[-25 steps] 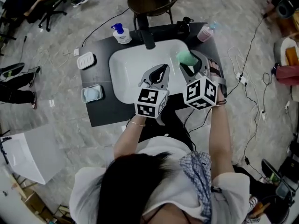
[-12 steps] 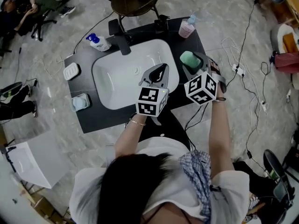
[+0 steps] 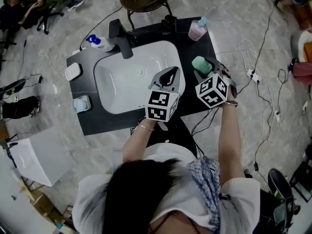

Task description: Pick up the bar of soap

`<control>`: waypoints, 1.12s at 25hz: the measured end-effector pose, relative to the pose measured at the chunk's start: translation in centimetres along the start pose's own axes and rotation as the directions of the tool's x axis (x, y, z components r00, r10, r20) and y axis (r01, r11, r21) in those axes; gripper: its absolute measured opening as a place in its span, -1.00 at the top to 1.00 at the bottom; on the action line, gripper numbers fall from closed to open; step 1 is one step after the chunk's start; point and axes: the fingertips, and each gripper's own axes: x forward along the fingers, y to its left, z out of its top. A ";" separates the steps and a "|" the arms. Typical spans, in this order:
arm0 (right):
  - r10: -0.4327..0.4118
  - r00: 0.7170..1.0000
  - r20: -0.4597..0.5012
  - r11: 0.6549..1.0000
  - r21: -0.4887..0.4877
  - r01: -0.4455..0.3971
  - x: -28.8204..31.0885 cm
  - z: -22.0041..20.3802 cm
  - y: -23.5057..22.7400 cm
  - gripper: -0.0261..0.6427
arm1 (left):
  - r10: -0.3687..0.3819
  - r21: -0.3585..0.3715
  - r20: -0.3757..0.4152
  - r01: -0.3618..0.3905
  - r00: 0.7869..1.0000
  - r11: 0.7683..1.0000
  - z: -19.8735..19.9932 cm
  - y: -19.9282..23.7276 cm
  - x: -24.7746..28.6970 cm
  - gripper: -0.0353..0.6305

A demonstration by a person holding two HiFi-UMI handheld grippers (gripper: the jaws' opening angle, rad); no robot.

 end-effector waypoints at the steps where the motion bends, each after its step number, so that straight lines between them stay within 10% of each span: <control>1: 0.012 1.000 -0.006 1.000 0.000 -0.012 0.4 -0.4 -0.1 0.15 | 0.006 -0.001 0.000 -0.006 1.000 1.000 0.0 0.1 0.3 0.86; 28: 0.301 0.943 -0.141 0.949 0.139 -0.282 7.3 -4.4 0.2 0.15 | 0.103 -0.035 -0.030 -0.104 0.994 0.994 -0.4 1.3 3.6 0.86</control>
